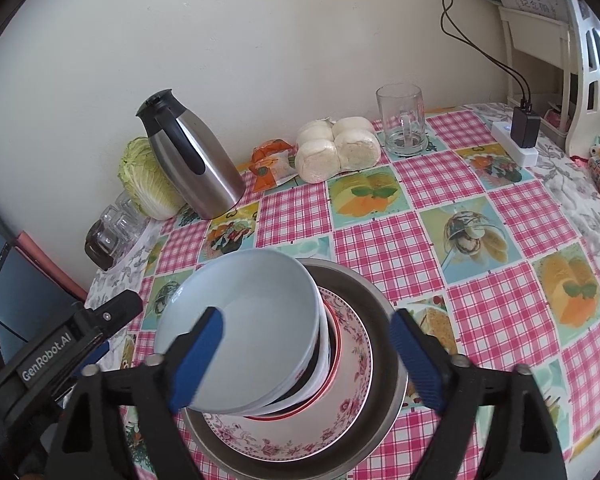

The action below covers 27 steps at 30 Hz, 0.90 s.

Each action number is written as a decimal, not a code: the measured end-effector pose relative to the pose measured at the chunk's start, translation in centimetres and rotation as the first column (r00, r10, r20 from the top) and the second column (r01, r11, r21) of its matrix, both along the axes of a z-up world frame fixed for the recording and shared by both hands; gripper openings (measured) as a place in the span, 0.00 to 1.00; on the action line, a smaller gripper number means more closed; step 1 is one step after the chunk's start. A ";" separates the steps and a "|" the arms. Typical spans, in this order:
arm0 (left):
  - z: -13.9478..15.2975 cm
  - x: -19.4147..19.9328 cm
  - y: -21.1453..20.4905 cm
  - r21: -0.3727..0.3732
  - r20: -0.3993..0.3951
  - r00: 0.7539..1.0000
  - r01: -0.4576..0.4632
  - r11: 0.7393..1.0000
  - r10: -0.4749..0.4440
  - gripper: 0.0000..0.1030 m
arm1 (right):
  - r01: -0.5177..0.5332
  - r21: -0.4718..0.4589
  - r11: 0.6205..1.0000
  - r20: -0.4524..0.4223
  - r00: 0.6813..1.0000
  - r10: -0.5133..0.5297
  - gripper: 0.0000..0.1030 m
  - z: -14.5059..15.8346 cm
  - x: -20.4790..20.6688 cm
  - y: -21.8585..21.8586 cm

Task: Organize plates and bowls

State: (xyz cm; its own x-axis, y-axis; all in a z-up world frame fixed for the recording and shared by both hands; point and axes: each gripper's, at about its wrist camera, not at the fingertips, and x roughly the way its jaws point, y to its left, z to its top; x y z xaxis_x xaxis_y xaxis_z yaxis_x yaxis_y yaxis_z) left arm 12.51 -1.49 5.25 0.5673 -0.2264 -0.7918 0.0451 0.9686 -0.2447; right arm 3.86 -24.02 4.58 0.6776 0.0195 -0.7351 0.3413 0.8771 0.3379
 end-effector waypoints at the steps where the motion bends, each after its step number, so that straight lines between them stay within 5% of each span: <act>1: 0.0 -0.1 -0.1 0.022 -0.005 1.000 0.001 1.000 -0.001 0.91 | -0.001 -0.011 1.000 0.007 1.000 0.001 1.00 0.2 -0.1 0.1; 3: -0.1 -0.2 -0.3 0.057 -0.004 1.000 0.009 0.998 -0.009 0.98 | -0.002 -0.035 0.999 0.013 1.000 0.002 1.00 0.5 -0.3 0.3; 16: 0.7 -1.8 0.8 0.052 0.017 1.000 0.018 0.998 -0.019 0.98 | 0.015 -0.068 0.998 0.016 1.000 -0.014 1.00 1.6 -2.3 -0.2; 27: 0.2 -4.1 0.8 0.134 0.028 0.999 0.030 0.990 -0.034 0.98 | 0.042 -0.082 0.996 0.008 0.999 -0.042 1.00 1.7 -4.6 -0.6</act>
State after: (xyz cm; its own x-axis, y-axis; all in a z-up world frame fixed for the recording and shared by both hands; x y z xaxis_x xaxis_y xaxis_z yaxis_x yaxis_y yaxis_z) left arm 8.42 -0.68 5.42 0.5857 -0.1381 -0.7987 0.0823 0.9904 -0.1109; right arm -0.70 -24.57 6.32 0.6815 -0.0695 -0.7285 0.3764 0.8870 0.2674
